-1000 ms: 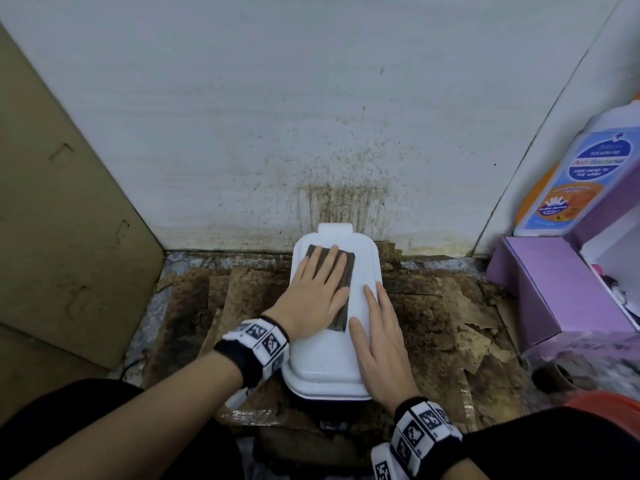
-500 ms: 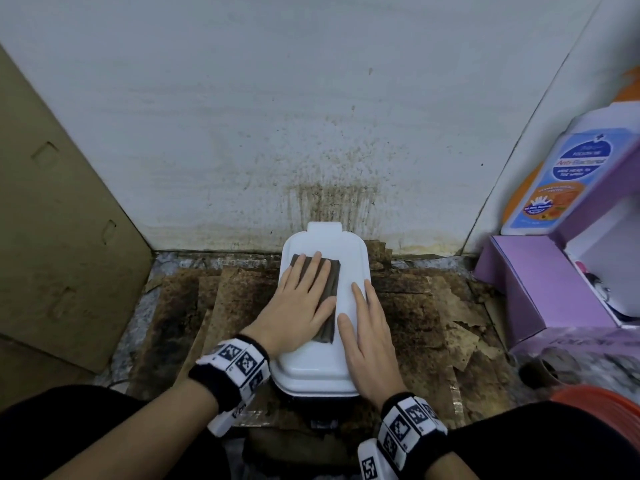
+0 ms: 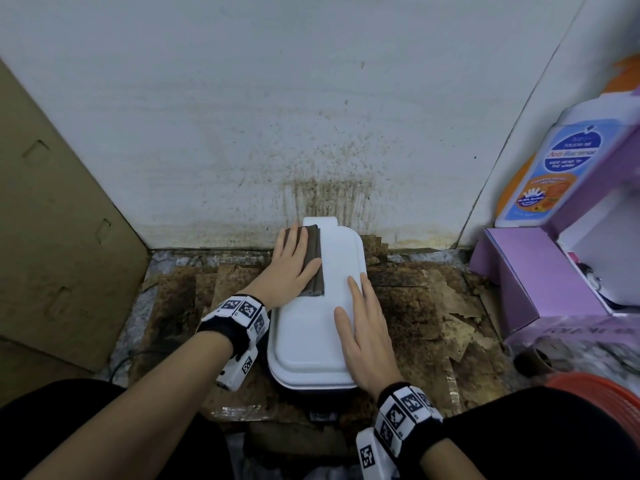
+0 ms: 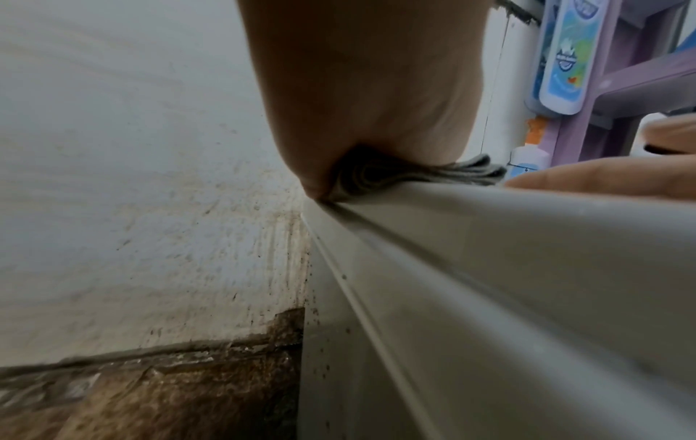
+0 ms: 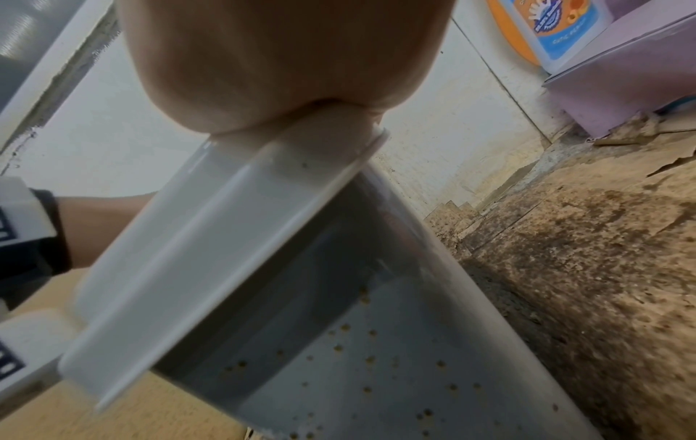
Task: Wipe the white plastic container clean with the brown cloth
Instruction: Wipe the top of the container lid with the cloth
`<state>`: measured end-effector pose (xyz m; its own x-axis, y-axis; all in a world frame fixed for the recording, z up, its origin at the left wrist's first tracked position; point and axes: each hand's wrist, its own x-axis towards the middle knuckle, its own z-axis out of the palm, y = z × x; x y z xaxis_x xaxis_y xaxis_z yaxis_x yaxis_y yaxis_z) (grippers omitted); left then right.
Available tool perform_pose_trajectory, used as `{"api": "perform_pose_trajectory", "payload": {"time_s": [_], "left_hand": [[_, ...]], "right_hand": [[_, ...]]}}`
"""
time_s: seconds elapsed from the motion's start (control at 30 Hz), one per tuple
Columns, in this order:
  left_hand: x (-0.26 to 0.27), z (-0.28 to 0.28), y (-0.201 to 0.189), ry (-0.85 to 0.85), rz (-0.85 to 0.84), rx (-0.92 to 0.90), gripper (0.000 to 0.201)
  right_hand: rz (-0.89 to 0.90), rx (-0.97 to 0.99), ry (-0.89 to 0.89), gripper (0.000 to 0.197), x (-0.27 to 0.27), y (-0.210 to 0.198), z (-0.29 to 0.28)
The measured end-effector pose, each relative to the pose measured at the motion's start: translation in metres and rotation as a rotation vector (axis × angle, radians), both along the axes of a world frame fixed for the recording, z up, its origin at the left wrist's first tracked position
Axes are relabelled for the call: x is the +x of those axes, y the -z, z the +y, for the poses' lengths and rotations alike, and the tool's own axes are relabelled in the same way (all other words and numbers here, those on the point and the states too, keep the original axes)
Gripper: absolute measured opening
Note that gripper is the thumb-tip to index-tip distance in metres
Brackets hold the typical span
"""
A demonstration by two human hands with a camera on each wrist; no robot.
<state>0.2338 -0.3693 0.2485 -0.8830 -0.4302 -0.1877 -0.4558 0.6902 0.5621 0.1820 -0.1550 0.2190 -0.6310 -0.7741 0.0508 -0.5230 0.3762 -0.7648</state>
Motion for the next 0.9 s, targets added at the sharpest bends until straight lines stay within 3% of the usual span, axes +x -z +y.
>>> {"api": "perform_pose_trajectory", "payload": {"time_s": [0.37, 0.6, 0.8, 0.9], "left_hand": [[0.056, 0.054, 0.004, 0.01, 0.032, 0.001, 0.076], [0.096, 0.099, 0.012, 0.038, -0.013, -0.152, 0.074], [0.097, 0.103, 0.009, 0.067, 0.027, -0.221, 0.068], [0.091, 0.097, 0.012, 0.045, 0.066, -0.238, 0.085]], "right_hand": [[0.019, 0.004, 0.009, 0.059, 0.001, 0.0, 0.0], [0.035, 0.009, 0.014, 0.059, 0.001, 0.002, 0.0], [0.019, -0.012, 0.005, 0.059, -0.001, 0.003, 0.0], [0.009, -0.021, 0.005, 0.058, -0.001, 0.002, 0.0]]}}
